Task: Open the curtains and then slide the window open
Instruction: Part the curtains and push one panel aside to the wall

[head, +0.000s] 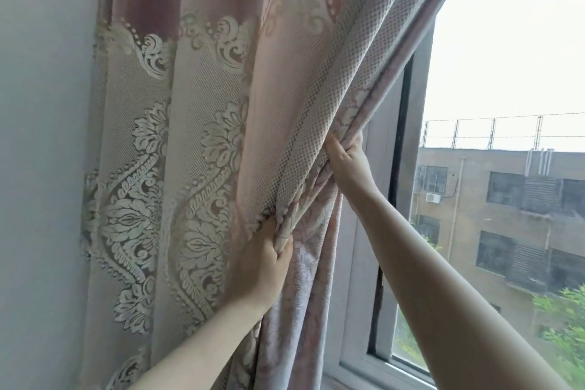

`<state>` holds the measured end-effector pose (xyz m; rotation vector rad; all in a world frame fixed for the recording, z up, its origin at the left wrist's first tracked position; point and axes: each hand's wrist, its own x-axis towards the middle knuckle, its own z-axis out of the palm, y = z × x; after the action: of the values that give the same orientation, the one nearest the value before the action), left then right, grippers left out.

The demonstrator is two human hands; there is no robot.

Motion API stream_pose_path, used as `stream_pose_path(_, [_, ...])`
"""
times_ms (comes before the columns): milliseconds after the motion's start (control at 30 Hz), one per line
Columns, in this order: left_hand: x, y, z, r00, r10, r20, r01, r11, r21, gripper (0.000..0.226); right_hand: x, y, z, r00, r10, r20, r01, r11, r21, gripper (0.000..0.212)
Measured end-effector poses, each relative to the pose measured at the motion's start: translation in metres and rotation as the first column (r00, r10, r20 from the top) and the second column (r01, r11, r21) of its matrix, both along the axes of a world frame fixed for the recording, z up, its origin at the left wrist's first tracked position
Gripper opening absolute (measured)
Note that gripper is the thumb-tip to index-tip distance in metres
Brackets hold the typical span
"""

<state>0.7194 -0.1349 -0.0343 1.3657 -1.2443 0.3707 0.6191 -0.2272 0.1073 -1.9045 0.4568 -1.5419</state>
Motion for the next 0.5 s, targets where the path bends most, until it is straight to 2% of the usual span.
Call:
stream_pose_path(100, [0.019, -0.009, -0.002, 1.0, 0.009, -0.004, -0.008, 1.0, 0.012, 0.005, 0.023, -0.01, -0.002, 1.0, 0.011, 0.015, -0.011, 1.0, -0.025, 0.078])
stream_pose_path(267, [0.057, -0.031, 0.0, 0.999, 0.042, -0.016, -0.042, 0.999, 0.002, 0.009, 0.064, -0.029, -0.001, 0.994, 0.07, 0.079, -0.064, 0.995, -0.072, 0.045])
stream_pose_path(400, [0.088, -0.047, -0.001, 0.998, 0.061, -0.029, -0.061, 0.998, -0.007, 0.007, 0.102, -0.043, 0.002, 0.995, 0.061, 0.082, -0.049, 0.989, -0.143, 0.053])
stream_pose_path(500, [0.11, -0.055, -0.006, 0.996, 0.077, -0.047, -0.078, 0.997, -0.009, 0.016, 0.132, -0.053, -0.001, 0.993, 0.1, 0.067, -0.087, 0.981, -0.172, 0.055])
